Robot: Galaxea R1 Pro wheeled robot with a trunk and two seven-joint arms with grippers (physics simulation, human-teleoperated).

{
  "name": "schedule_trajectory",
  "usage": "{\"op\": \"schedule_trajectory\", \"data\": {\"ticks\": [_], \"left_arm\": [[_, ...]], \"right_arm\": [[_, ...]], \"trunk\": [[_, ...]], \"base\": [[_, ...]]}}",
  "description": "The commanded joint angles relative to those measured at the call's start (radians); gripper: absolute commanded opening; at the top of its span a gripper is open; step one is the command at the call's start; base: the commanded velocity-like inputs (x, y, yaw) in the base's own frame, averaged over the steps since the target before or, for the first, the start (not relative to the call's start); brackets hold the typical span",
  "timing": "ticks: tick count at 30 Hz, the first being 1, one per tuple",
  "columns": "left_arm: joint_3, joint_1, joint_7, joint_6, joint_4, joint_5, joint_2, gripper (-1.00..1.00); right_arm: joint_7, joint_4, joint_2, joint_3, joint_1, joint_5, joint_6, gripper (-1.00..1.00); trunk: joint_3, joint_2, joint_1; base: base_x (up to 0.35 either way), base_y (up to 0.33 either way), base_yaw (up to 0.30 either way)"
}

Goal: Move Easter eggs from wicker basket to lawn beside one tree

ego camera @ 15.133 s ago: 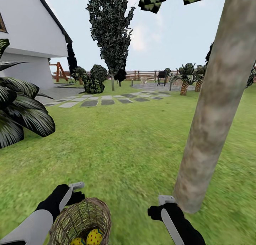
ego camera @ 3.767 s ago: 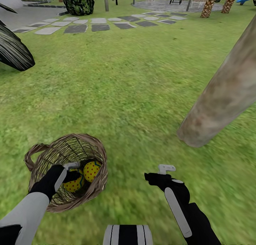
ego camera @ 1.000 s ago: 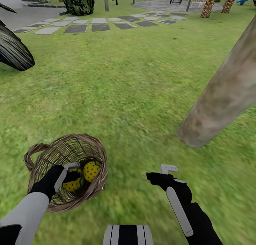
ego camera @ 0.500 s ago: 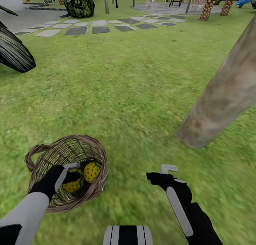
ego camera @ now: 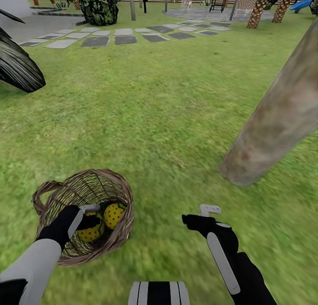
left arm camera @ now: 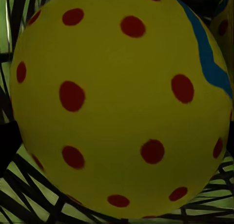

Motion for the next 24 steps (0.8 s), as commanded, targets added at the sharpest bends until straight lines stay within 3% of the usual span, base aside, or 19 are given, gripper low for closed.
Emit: {"op": "schedule_trajectory", "data": {"ticks": [1,9,16,24], "left_arm": [[0.001,-0.001,0.006,0.006,0.000,0.009,0.000,-1.00],[0.001,-0.003,0.006,0.046,-0.002,0.009,-0.001,-1.00],[0.002,-0.003,0.006,0.094,-0.003,0.009,-0.002,-1.00],[0.002,-0.003,0.006,0.136,-0.003,0.009,-0.003,-1.00]], "right_arm": [[-0.010,-0.001,0.000,0.001,-0.001,-0.010,0.002,1.00],[-0.010,-0.002,0.000,-0.004,-0.001,-0.010,0.002,1.00],[-0.010,-0.002,0.000,-0.007,-0.001,-0.010,0.002,1.00],[-0.010,-0.001,0.000,-0.007,-0.001,-0.010,0.002,1.00]], "trunk": [[-0.001,0.000,0.000],[0.026,0.001,-0.003],[0.026,0.001,-0.003],[0.057,0.003,-0.007]], "base": [[0.000,0.000,0.000],[0.000,0.000,0.000],[0.000,0.000,0.000],[0.000,0.000,0.000]]}}
